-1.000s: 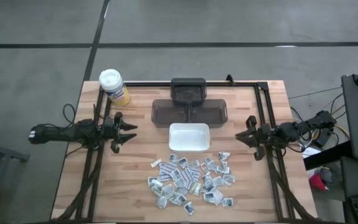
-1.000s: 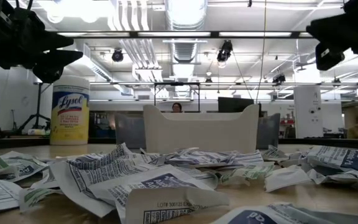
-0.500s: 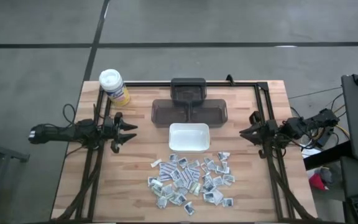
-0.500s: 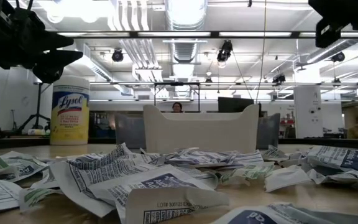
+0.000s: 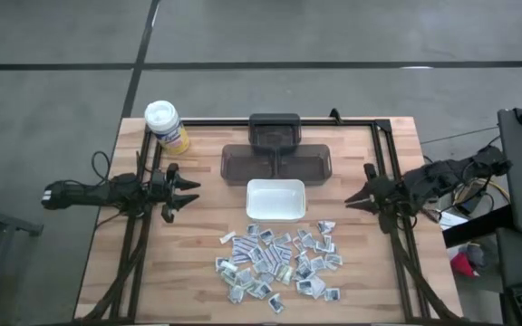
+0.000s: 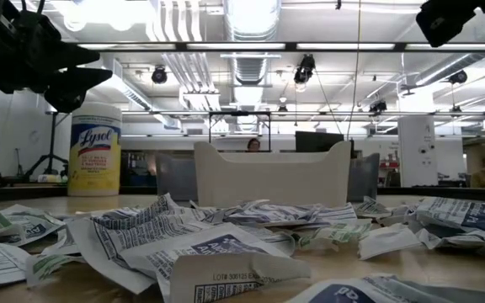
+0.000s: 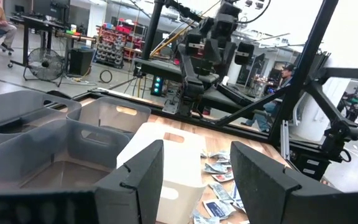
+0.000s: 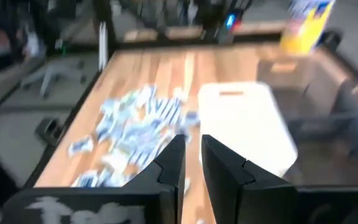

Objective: Pick & Place First Aid Supplies
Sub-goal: Put the green bandage into the bottom right black bin

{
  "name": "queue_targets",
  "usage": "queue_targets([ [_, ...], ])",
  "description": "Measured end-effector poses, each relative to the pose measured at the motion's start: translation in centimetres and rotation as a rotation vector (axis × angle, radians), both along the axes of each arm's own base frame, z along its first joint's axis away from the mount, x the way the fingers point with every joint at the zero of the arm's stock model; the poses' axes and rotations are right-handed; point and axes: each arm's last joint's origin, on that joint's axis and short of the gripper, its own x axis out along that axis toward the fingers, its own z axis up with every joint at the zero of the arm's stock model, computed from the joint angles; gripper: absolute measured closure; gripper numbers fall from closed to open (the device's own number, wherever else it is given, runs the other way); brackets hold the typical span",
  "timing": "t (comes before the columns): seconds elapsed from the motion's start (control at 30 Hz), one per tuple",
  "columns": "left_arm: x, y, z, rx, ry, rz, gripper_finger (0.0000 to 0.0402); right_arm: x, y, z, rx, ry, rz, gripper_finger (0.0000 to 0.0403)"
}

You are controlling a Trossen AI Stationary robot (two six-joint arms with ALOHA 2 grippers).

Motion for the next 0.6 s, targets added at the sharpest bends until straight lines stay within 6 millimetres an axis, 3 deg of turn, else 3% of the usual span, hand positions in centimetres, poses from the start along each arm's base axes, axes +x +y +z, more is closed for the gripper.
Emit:
queue_targets([
  [0.27, 0.0, 0.0, -0.1, 0.008, 0.006, 0.0, 0.0218, 1.8, 0.8, 0.6, 0.043, 0.259, -0.055, 0.0351],
  [0.6, 0.0, 0.0, -0.2, 0.007, 0.026, -0.002, 0.0218, 4.1, 1.7, 0.3, 0.008, 0.342, -0.063, 0.0351],
])
